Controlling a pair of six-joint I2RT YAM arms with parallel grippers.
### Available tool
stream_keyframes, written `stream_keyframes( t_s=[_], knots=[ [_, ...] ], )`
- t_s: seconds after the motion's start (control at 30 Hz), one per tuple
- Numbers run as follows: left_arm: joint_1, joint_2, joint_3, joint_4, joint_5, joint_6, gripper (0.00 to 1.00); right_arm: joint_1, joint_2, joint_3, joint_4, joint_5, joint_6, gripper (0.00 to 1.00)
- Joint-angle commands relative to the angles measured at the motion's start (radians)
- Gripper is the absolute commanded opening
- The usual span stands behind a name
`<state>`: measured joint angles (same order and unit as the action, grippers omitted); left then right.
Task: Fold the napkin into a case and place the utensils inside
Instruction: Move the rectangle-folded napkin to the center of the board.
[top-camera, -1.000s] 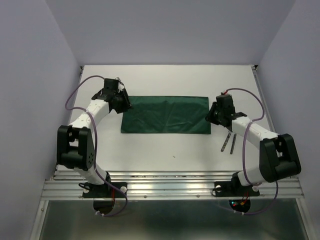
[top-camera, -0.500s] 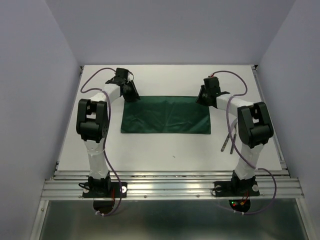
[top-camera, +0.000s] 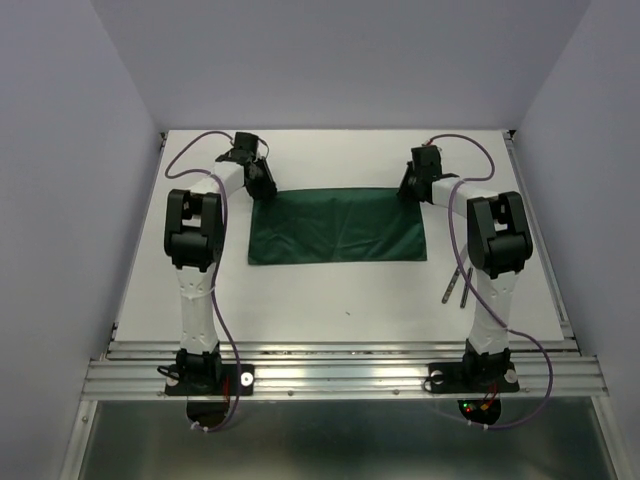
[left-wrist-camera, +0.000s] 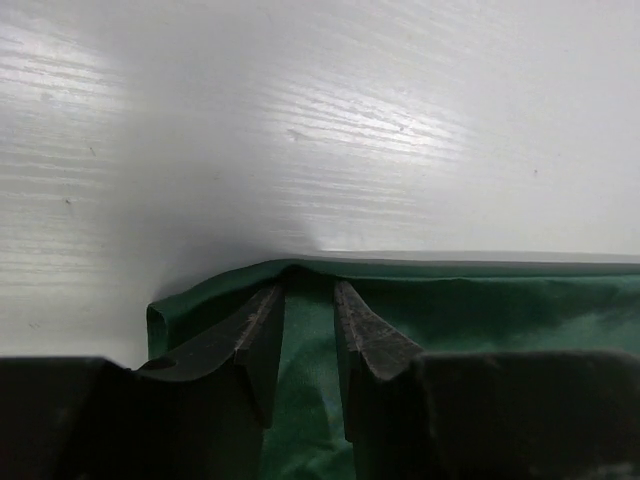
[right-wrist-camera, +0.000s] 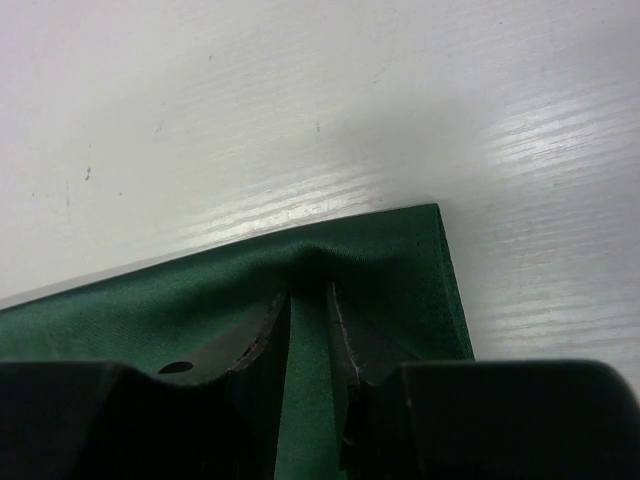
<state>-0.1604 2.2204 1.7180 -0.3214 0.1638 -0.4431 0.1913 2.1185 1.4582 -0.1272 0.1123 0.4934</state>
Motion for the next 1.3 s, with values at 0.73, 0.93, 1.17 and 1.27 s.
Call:
stream_keyframes(
  t_s=[0.73,0.93,1.17,1.27],
  knots=[
    [0.009,-0.067,-0.073,-0.027,-0.107,0.04,0.38,-0.006,-0.055,-0.164,0.018,-0.063,0.01,0.28],
    [0.004,-0.198,-0.295,-0.033,-0.138,0.003,0.38,-0.006,-0.186,-0.387,0.093,-0.146,0.057,0.28],
    [-0.016,-0.422,-0.431,-0.067,-0.22,-0.003,0.39,0.013,-0.409,-0.608,0.098,-0.148,0.063,0.29],
    [-0.056,-0.482,-0.437,-0.059,-0.221,-0.014,0.41,0.022,-0.476,-0.589,0.075,-0.142,0.057,0.29]
  ],
)
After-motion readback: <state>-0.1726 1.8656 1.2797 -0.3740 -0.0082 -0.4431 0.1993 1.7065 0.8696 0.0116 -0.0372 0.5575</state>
